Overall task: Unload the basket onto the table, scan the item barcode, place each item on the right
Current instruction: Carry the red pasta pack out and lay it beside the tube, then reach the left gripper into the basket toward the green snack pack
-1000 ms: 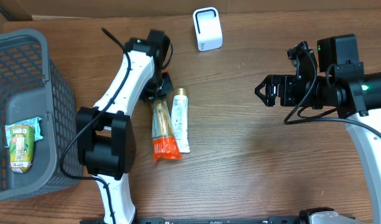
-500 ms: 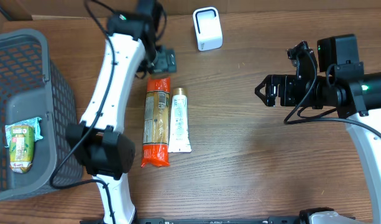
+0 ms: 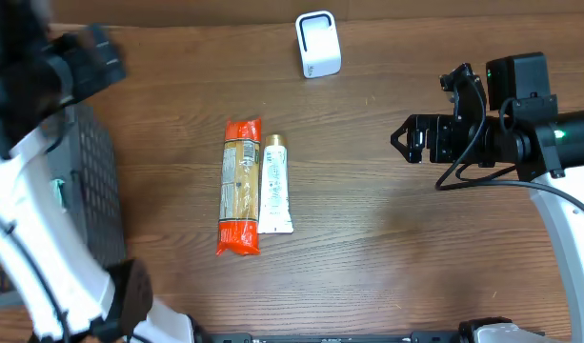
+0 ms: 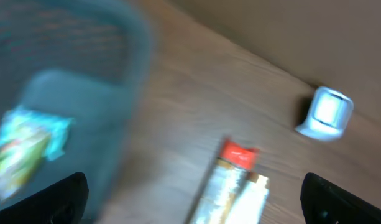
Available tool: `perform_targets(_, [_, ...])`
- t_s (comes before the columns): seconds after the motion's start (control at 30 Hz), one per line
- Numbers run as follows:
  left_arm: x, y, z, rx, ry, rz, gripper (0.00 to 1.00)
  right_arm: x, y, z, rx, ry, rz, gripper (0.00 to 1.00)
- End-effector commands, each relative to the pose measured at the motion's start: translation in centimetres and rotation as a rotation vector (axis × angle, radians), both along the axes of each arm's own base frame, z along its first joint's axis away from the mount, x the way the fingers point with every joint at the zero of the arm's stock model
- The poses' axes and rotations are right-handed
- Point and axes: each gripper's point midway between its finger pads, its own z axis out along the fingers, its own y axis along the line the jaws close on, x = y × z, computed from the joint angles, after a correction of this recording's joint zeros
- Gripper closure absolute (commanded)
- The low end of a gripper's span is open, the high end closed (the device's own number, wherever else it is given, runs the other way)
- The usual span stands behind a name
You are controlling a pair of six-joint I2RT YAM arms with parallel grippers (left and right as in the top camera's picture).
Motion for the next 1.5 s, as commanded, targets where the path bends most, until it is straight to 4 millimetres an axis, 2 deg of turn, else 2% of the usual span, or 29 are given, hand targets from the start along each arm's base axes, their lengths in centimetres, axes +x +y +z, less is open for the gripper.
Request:
perform_targets(0.0, [-5.7,5.3,-1.0,0.01,0.06,0.196,0.0,0.2,0.2,0.8,0.005,-0.022,0.005,0.0])
perform_targets(0.03, [-8.7,8.0,-2.8,-0.028,0.115,0.32,0.0,0.1,0.2,0.8,0.004,-0.018,0.005,0.0])
perform_targets(0.1, [-11.5,10.3,-4.8,-0.077,0.171,0.436,0.0,0.0,0.2,0.7,0.004,-0.015,0.005,0.0])
perform_targets(0.2, [-12.9,12.2,-7.3,-0.203,0.146,0.509,0.01,0.0,0.2,0.7,0.004,-0.014,0.005,0.0])
perform_targets(0.3, [-13.4,14.8,-9.9,-0.236,0.138,0.572,0.02,0.0,0.2,0.7,0.004,-0.014,0.005,0.0])
perform_targets(0.4, [-12.7,16.3,-13.1,-0.263,0.153,0.593,0.02,0.0,0.2,0.7,0.003,-0.012,0.005,0.0])
perform_targets(0.53, [-11.2,17.0,-16.5,-0.209,0.21,0.545,0.04,0.0,0.2,0.7,0.003,-0.011,0.005,0.0])
perform_targets(0.6, [-11.0,17.6,-17.4,-0.096,0.275,0.557,0.04,0.0,0.2,0.7,0.003,-0.012,0.005,0.0])
perform_targets(0.73, [-10.2,19.2,-17.3,0.075,0.302,0.59,0.01,0.0,0.2,0.7,0.003,-0.011,0.005,0.0])
perform_targets(0.83, [-9.0,20.0,-17.5,0.154,0.307,0.535,0.0,0.0,0.2,0.7,0.003,-0.011,0.005,0.0])
perform_targets(0.93, [-8.5,20.4,-19.0,0.182,0.361,0.452,0.0,0.0,0.2,0.7,0.003,-0.011,0.005,0.0])
perform_targets(0.97, [-8.3,20.7,-20.7,0.195,0.431,0.376,0.01,0.0,0.2,0.6,0.003,-0.011,0.005,0.0])
perform_targets(1.03, [-8.8,21.1,-22.5,0.199,0.51,0.339,0.04,0.0,0.2,0.6,0.003,-0.01,0.005,0.0])
perform_targets(1.13, [-9.3,21.8,-24.7,0.194,0.597,0.315,0.05,-0.2,0.1,0.4,0.001,-0.001,0.005,0.0])
perform_targets(1.47, [-9.4,23.1,-29.6,0.162,0.71,0.215,0.04,0.0,-0.3,-1.1,-0.027,0.03,-0.008,0.0])
